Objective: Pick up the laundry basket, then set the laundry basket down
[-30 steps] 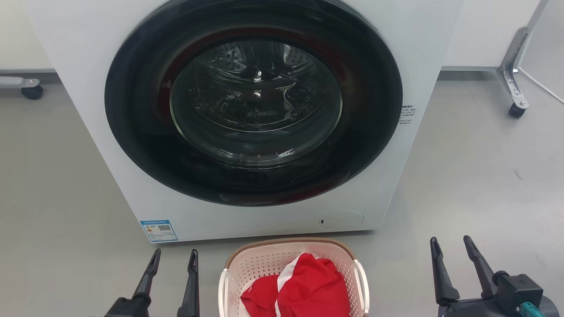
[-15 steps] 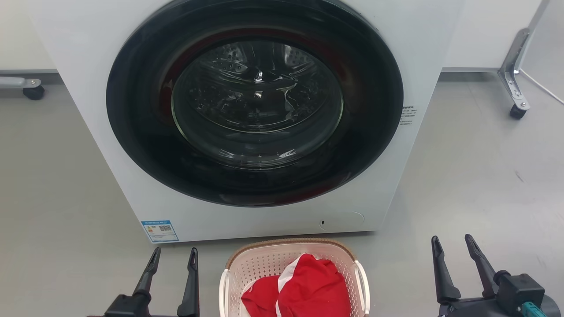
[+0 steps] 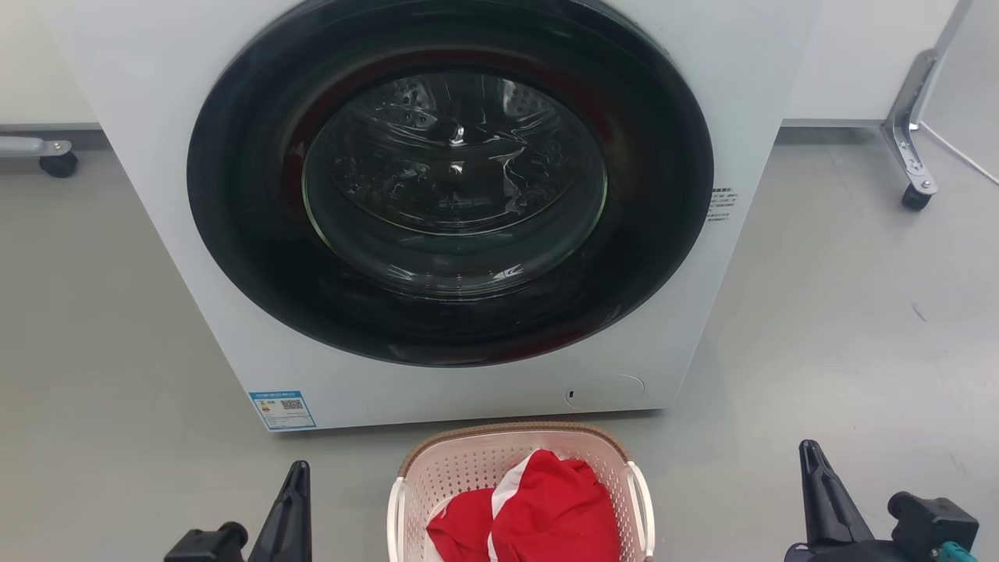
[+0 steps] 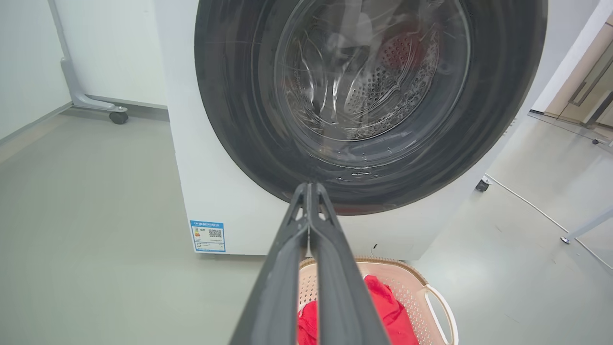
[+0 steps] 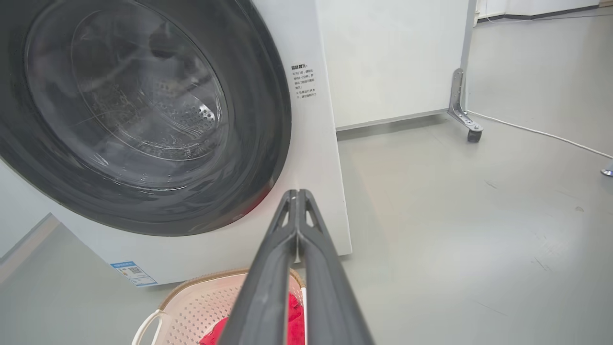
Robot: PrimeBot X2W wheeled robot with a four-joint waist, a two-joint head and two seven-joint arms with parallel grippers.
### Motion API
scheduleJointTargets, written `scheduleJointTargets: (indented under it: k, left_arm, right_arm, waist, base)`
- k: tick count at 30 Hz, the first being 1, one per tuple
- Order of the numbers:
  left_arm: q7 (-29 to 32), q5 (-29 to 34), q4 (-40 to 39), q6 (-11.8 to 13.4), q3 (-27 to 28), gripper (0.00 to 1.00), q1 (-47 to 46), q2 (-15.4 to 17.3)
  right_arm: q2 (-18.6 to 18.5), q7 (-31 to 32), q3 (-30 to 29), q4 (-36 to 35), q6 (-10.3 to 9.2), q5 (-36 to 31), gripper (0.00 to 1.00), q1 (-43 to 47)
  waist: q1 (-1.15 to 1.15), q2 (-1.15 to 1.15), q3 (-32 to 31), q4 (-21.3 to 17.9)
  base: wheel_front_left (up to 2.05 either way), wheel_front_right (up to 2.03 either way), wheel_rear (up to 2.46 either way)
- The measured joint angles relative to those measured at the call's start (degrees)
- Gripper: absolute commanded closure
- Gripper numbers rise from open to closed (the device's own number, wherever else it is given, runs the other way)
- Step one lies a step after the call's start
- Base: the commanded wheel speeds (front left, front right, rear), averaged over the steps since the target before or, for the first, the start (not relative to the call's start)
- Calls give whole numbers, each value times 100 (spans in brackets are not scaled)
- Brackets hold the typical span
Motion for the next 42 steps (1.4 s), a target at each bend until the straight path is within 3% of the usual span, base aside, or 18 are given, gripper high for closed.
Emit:
scheduleJointTargets:
  k: [42]
  left_arm:
    - [838,-3236,483,-610,928,100,-363,-291]
  right_arm:
    - [415,958,-1040,275,553,3204,100,-251]
  waist:
    - [0,0,13,-38]
  base:
    - [0,0,0]
